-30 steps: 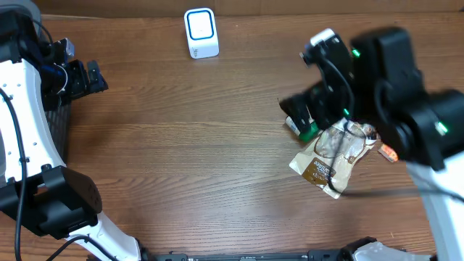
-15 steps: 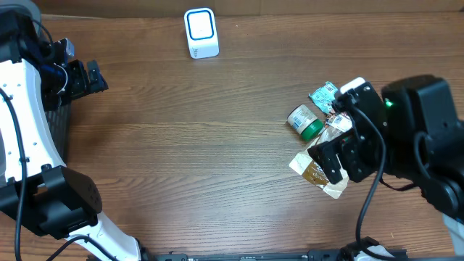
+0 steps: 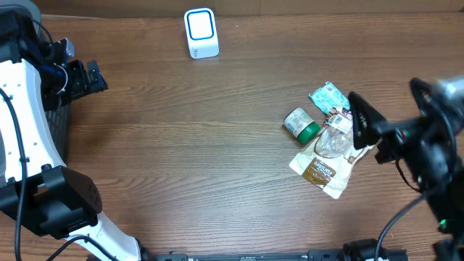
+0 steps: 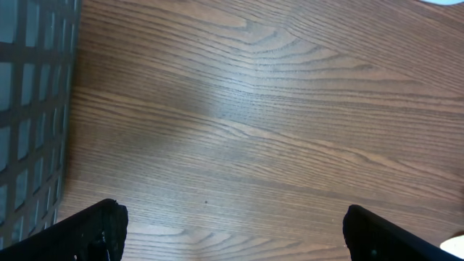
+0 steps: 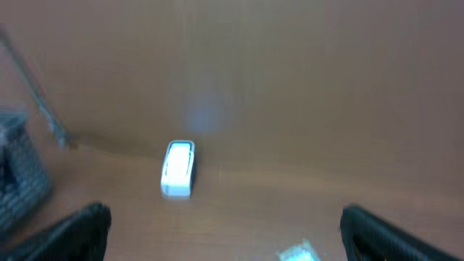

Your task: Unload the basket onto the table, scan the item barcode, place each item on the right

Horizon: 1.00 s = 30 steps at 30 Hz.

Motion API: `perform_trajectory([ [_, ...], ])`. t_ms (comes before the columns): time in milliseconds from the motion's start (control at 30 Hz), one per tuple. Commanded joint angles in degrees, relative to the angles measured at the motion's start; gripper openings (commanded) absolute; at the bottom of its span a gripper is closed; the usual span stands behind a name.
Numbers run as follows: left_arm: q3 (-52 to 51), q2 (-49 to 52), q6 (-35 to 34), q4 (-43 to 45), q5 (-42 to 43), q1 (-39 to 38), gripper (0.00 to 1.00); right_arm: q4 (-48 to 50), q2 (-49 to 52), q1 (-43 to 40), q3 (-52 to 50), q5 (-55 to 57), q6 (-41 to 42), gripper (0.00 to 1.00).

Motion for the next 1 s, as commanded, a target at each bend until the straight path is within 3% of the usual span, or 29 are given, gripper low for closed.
perform_trajectory([
  [0,0.4,0.0,-0.2,0.0,0.7,-0.1,1.00,15.8,-10.1,-2.9,-19.1,-0.7,1.1,1.00],
  [133,0.4,0.0,-0.2,0.0,0.7,-0.1,1.00,32.9,-19.1,-4.2,-37.4,-2.8,1.4,1.00],
  [333,0.4,0.0,-0.2,0.0,0.7,-0.1,0.99,45.9,-30.7,-4.5,-58.4,-3.6,1.7,1.00],
  [667,0.4,0.0,-0.2,0.0,0.7,-0.1,1.00,47.6,-45.8,-4.5,-77.7,-3.6,1.7,1.00],
  [967,0.4,0.0,-0.2,0.0,0.7,-0.1,0.99,42.1,-45.7,-4.5,-79.5,-3.6,3.0,1.00],
])
